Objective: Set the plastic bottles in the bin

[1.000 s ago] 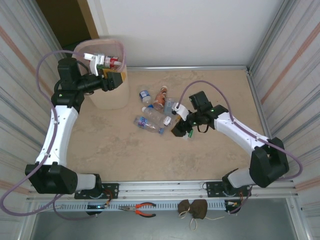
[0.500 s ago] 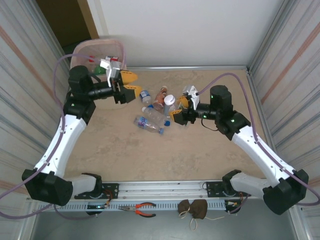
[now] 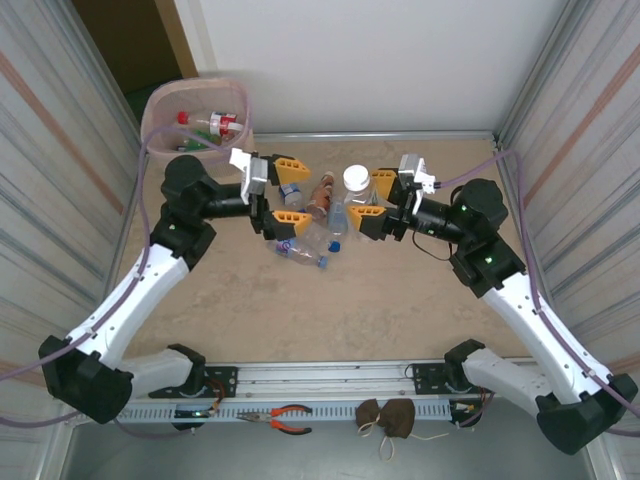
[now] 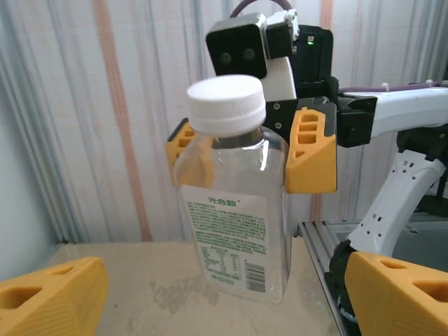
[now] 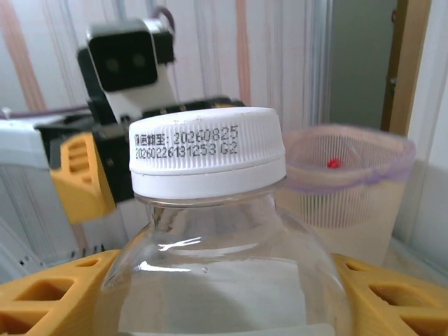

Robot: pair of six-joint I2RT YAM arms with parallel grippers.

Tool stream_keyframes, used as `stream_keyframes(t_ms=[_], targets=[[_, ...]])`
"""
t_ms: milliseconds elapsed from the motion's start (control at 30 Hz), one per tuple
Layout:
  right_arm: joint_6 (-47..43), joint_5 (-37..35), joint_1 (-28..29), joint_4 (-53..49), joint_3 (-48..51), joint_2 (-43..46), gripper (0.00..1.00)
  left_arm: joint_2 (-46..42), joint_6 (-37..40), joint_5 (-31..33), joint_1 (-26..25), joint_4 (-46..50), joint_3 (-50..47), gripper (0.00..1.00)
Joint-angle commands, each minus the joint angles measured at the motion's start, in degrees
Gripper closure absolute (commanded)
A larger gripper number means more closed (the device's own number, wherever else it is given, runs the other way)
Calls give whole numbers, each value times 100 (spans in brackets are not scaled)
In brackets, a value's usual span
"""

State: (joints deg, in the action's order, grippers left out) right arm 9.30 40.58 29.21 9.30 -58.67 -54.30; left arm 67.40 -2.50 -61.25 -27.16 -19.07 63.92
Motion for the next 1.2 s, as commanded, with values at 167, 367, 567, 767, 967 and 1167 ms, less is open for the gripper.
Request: stream_keyframes(t_ms=[167,367,567,767,967,1167], targets=[[222,187,430,813,-507,-77,47,467,-191,194,-613,-1019,-1,9],[195,196,670,1018,-704,-203,47,754,-184,166,-969,-1027,189,10],[75,149,761,979,-746,-358,47,864,-207,138,-1179,-1099,338,13],[-7,100,780,899,-717,-353,47,834,-198,153,-1257,-1099,435,18],[-104,38,795,802,-687,-326,47,749,-208,192,-1283,-1016,525,23],[-171,8,810,728,-687,-311,47,704,-233,170,-1292,-914,574,34]])
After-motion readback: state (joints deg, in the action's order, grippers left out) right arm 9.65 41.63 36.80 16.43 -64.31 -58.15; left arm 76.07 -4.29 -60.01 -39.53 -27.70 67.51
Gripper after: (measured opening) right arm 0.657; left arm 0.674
